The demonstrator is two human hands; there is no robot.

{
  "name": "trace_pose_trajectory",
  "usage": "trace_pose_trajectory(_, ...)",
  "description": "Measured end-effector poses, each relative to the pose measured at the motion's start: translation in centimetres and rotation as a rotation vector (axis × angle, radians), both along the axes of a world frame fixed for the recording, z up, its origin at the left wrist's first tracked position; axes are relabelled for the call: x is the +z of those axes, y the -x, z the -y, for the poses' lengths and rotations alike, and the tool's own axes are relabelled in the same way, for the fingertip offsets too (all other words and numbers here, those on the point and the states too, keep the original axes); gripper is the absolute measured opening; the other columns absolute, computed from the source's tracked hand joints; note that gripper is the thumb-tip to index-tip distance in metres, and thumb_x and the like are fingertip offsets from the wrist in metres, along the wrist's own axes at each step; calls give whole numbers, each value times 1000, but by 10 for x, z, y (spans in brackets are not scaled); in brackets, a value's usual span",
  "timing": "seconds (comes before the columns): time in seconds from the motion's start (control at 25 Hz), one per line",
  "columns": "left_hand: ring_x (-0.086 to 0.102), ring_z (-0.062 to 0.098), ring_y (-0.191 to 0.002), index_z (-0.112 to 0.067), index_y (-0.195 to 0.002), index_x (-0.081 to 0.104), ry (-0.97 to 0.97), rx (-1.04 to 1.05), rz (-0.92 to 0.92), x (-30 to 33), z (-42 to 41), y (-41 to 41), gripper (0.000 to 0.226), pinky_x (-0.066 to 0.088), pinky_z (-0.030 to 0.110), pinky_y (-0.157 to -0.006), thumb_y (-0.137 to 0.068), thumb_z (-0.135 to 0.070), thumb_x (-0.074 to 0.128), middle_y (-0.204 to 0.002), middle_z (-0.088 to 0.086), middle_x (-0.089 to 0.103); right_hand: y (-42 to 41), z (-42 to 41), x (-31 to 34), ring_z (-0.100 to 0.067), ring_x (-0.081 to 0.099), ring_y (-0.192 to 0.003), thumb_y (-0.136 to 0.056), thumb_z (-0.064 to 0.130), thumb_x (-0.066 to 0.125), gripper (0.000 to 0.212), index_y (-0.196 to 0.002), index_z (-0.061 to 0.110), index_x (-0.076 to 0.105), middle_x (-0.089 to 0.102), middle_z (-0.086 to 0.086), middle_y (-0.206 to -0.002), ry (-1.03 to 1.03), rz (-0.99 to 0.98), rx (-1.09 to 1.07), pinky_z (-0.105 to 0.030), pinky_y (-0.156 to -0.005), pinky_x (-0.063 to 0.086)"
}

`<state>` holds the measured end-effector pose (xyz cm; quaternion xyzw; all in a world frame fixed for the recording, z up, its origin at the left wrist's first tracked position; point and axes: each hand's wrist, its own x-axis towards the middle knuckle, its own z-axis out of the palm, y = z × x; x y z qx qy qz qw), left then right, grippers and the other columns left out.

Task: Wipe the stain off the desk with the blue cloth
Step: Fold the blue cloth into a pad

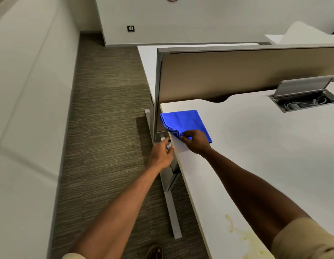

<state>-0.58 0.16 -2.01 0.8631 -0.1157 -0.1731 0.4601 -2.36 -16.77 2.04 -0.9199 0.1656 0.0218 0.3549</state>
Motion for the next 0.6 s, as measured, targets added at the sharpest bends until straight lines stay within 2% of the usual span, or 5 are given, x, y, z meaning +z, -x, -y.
trace_pose_trajectory(0.12, 70, 24, -97, -38, -117, 66, 246, 42, -113, 11, 17, -2, 23, 55, 33, -75, -103, -21, 59, -100, -3, 72, 15, 8, 12, -17, 62, -84, -106, 26, 60, 27, -106, 6, 78, 71, -5, -91, -102, -44, 67, -31, -74, 43)
trace_pose_trajectory(0.2, 72, 17, -97, -46, -96, 63, 310, 69, -141, 17, 23, -1, 26, 57, 32, -81, -100, -20, 63, -96, -8, 74, 24, 10, 19, -16, 61, -84, -108, 25, 56, 28, -108, 7, 78, 70, -3, -92, -137, -46, 83, -30, -74, 43)
trace_pose_trajectory(0.32, 74, 12, -93, -44, -93, 66, 331, 68, -119, 22, 28, 6, 26, 59, 31, -84, -93, -19, 74, -92, -12, 77, 39, 12, 28, -8, 59, -81, -110, 30, 52, 32, -108, 9, 76, 69, 1, -91, -197, -42, 92, -26, -74, 42)
trace_pose_trajectory(0.44, 72, 8, -78, -28, -94, 75, 309, 87, -26, 27, 33, 15, 12, 58, 27, -73, -87, -20, 80, -76, -9, 75, 52, 10, 39, -5, 65, -92, -107, 42, 55, 37, -114, 14, 78, 75, 4, -101, -255, -28, 78, -21, -80, 48)
trace_pose_trajectory(0.6, 70, 4, -75, -24, -95, 73, 280, 149, 64, 40, 40, 30, 16, 56, 21, -65, -84, -20, 84, -82, -9, 74, 61, 11, 47, -16, 68, -91, -103, 34, 64, 29, -106, 12, 83, 79, -8, -100, -243, 37, 0, -38, -84, 52)
